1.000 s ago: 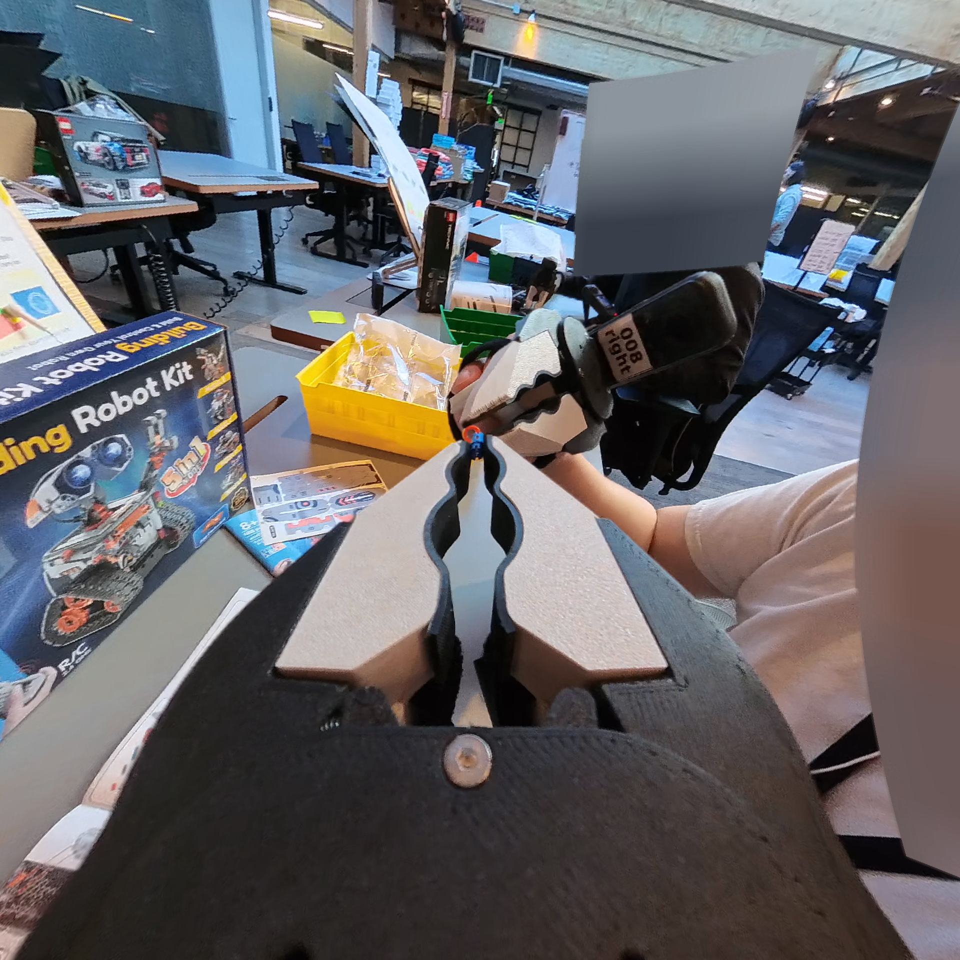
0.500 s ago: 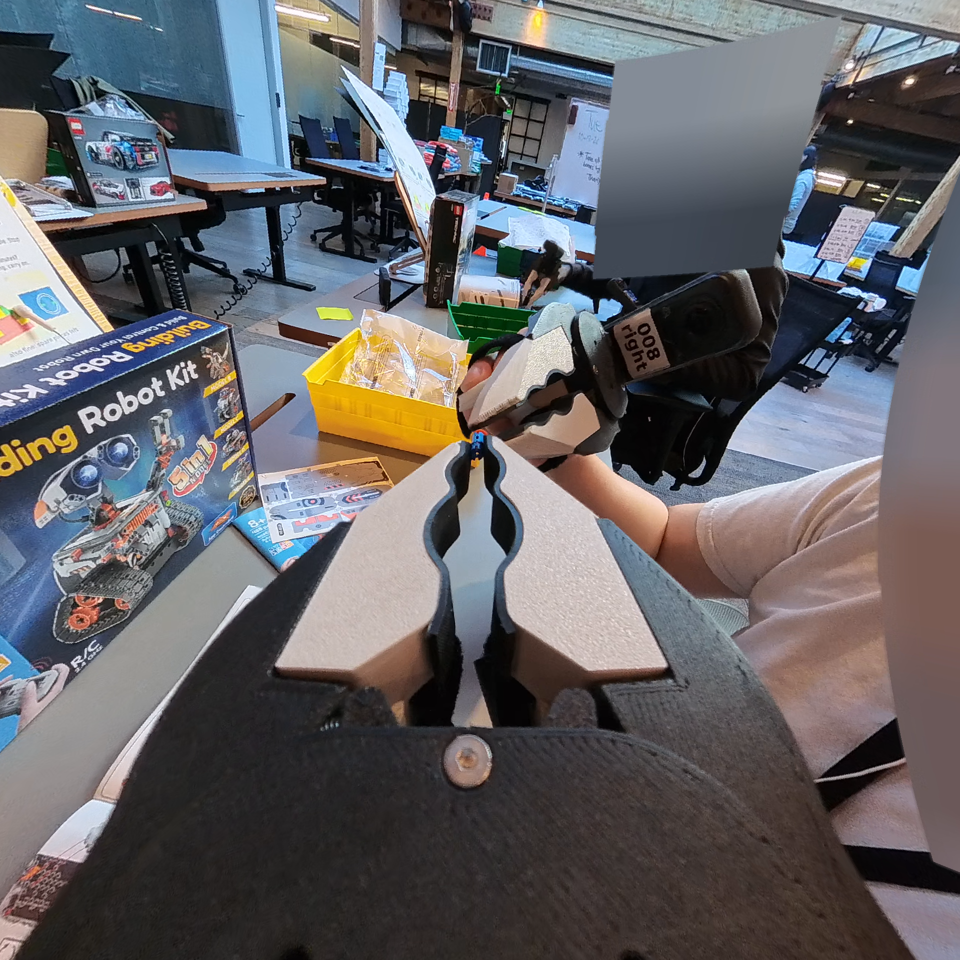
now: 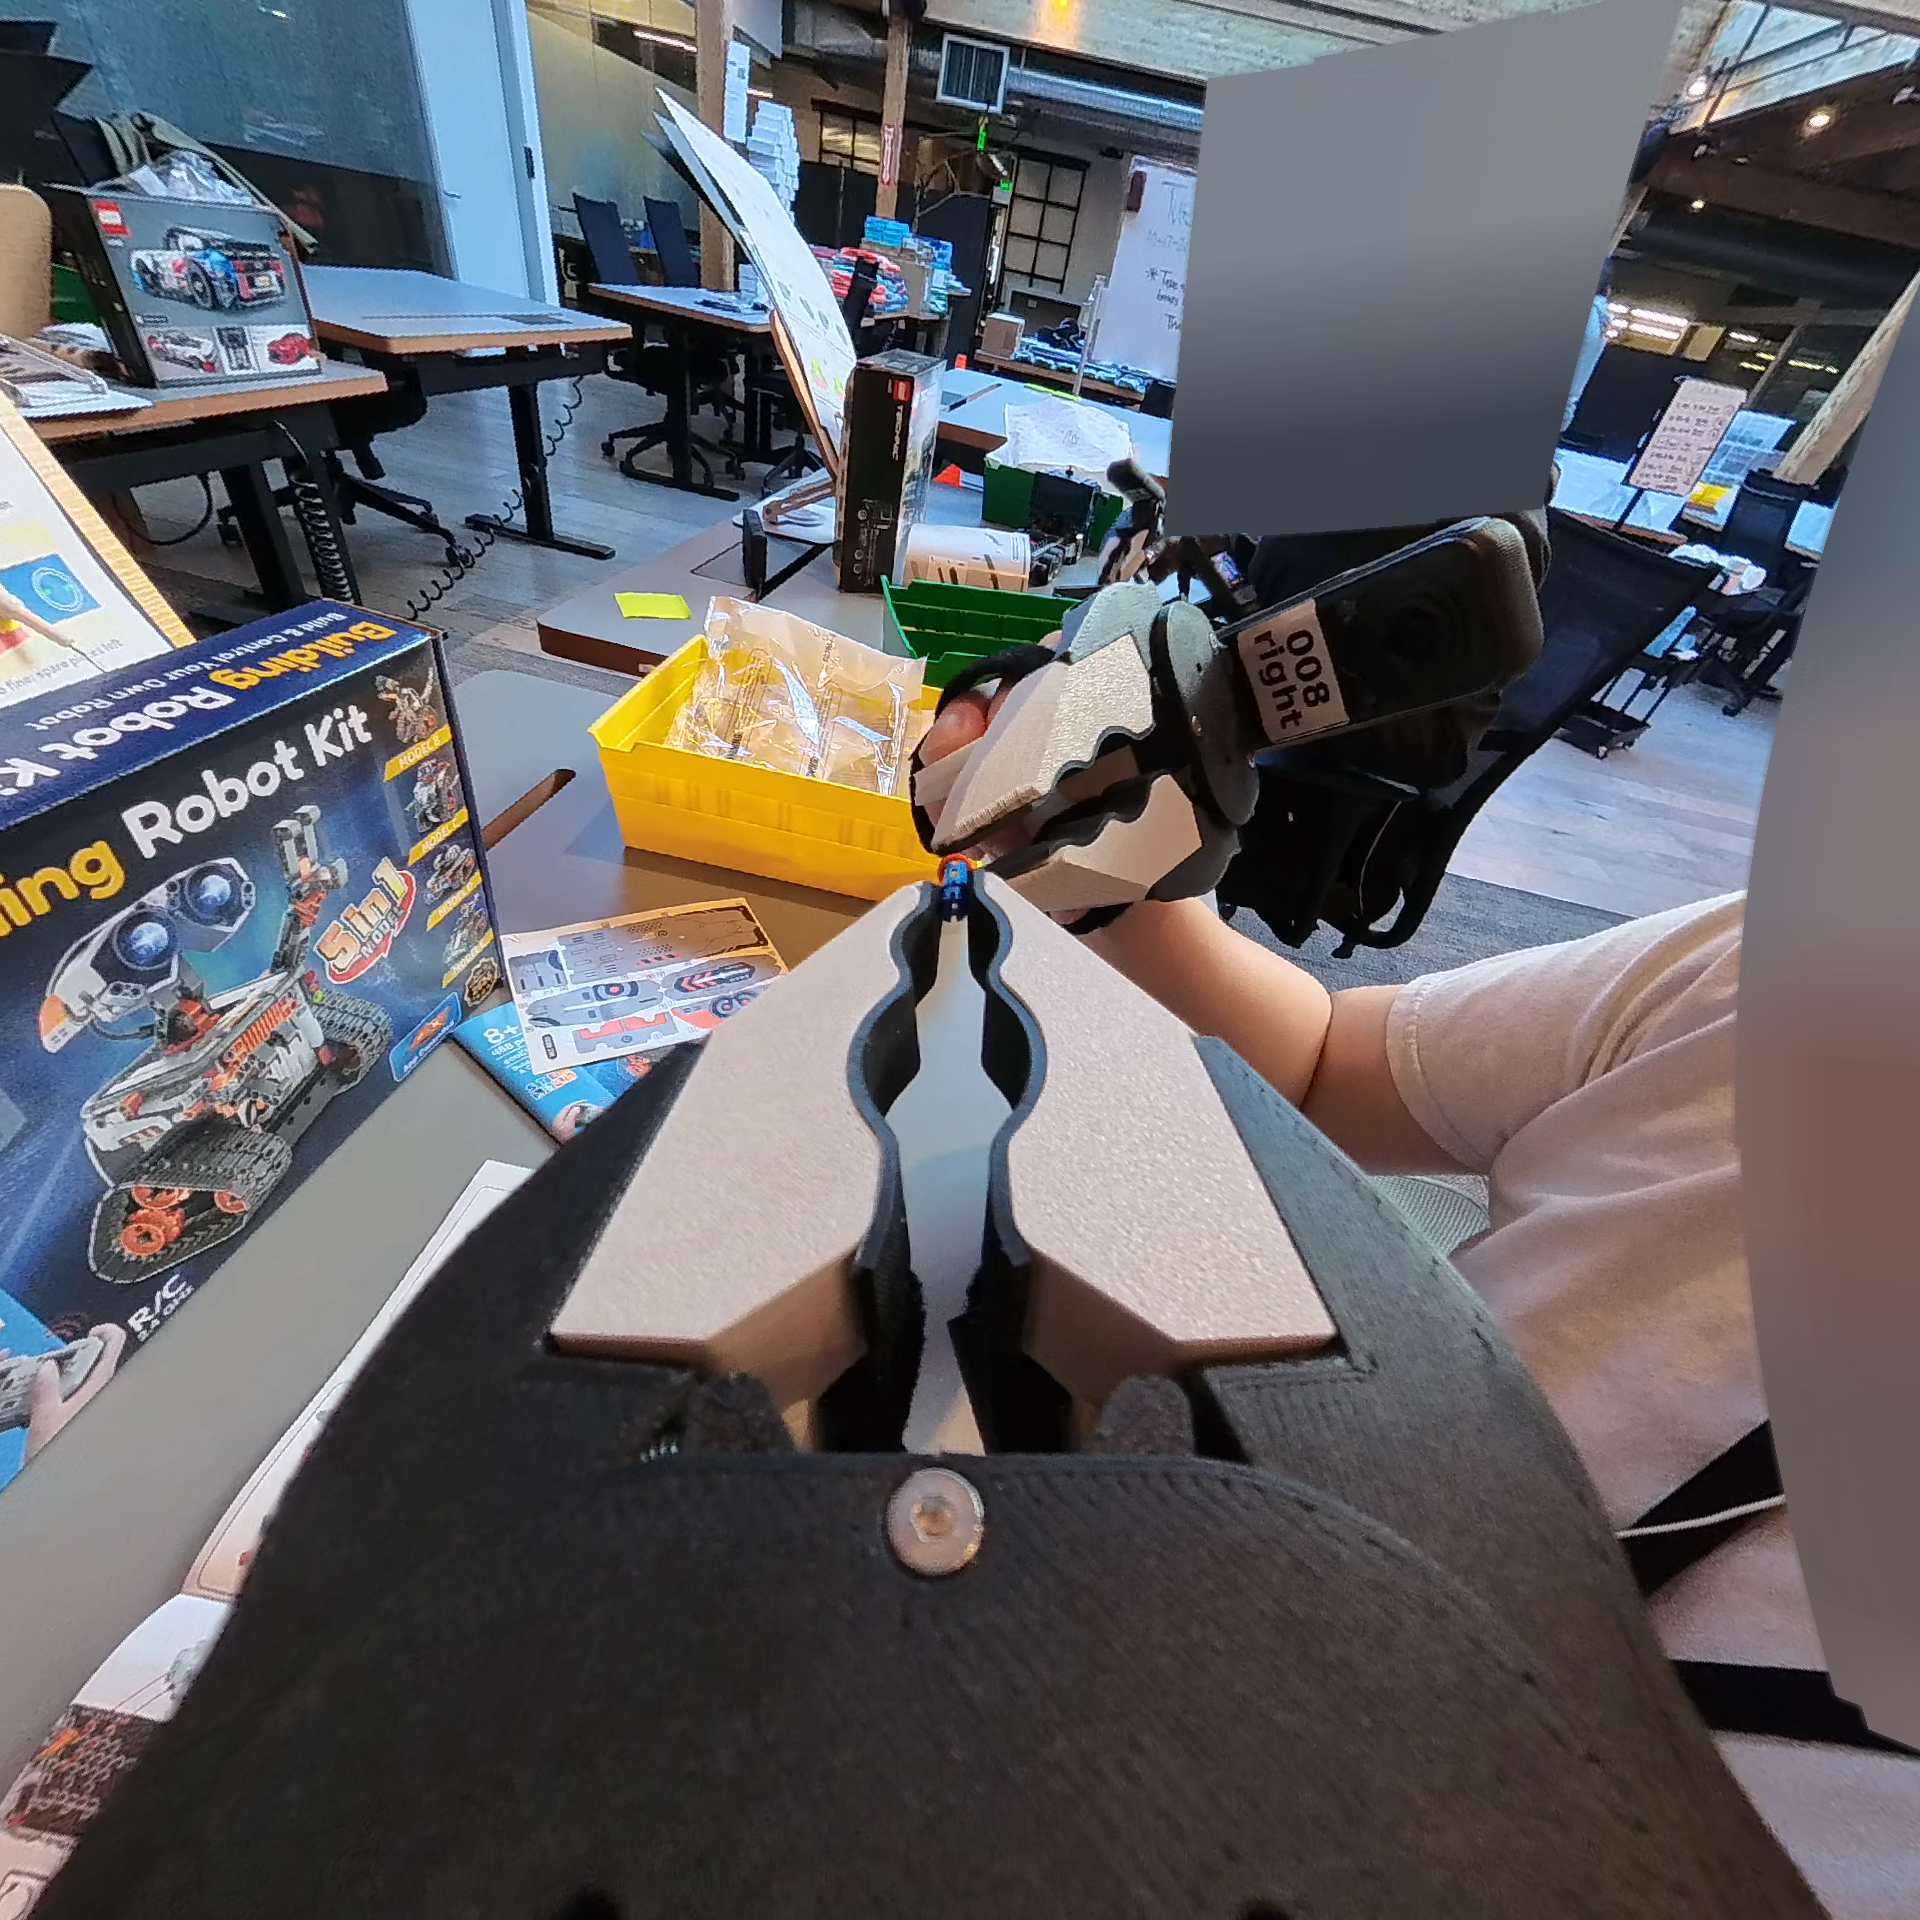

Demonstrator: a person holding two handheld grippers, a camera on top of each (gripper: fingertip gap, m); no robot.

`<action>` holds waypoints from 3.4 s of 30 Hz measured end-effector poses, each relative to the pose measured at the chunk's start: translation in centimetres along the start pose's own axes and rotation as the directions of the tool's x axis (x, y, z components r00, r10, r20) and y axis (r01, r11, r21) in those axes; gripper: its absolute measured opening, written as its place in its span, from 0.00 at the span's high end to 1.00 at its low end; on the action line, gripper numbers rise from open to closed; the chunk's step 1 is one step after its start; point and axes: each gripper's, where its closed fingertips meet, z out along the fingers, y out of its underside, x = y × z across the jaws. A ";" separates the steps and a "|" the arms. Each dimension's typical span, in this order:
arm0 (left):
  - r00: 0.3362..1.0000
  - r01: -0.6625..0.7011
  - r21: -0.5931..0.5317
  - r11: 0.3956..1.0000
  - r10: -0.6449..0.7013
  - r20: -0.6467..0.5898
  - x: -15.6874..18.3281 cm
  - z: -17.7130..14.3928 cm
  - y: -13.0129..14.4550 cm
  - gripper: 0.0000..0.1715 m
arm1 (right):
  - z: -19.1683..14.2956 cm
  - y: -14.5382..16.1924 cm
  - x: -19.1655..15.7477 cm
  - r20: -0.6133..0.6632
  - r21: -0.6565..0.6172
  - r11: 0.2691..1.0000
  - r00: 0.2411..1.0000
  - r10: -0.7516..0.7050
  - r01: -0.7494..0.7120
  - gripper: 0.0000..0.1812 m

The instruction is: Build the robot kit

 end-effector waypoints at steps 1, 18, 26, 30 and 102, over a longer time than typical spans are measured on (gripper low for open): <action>1.000 0.003 -0.005 1.000 -0.003 -0.003 0.0 0.0 0.1 0.98 | 0.0 0.0 0.0 0.002 0.003 1.000 1.000 0.003 -0.003 0.97; 0.963 0.005 0.014 1.000 -0.009 0.269 -4.0 -6.4 -0.9 0.98 | -6.9 16.4 -10.9 0.551 -0.770 0.597 0.704 0.448 0.223 0.97; 0.940 -0.001 0.113 0.994 -0.038 0.340 -3.9 -11.3 -2.2 0.98 | -15.0 23.6 -14.5 0.572 -0.745 0.183 0.473 0.670 0.642 0.97; 0.944 0.001 0.127 0.992 -0.043 0.327 -3.6 -11.6 -2.4 0.98 | -16.3 25.0 -15.4 0.543 -0.724 0.105 0.469 0.696 0.682 0.97; 0.957 0.073 0.089 0.993 -0.094 0.273 -4.1 -10.1 -1.3 0.98 | -16.9 25.9 -16.1 0.562 -0.823 0.486 0.551 0.616 0.296 0.95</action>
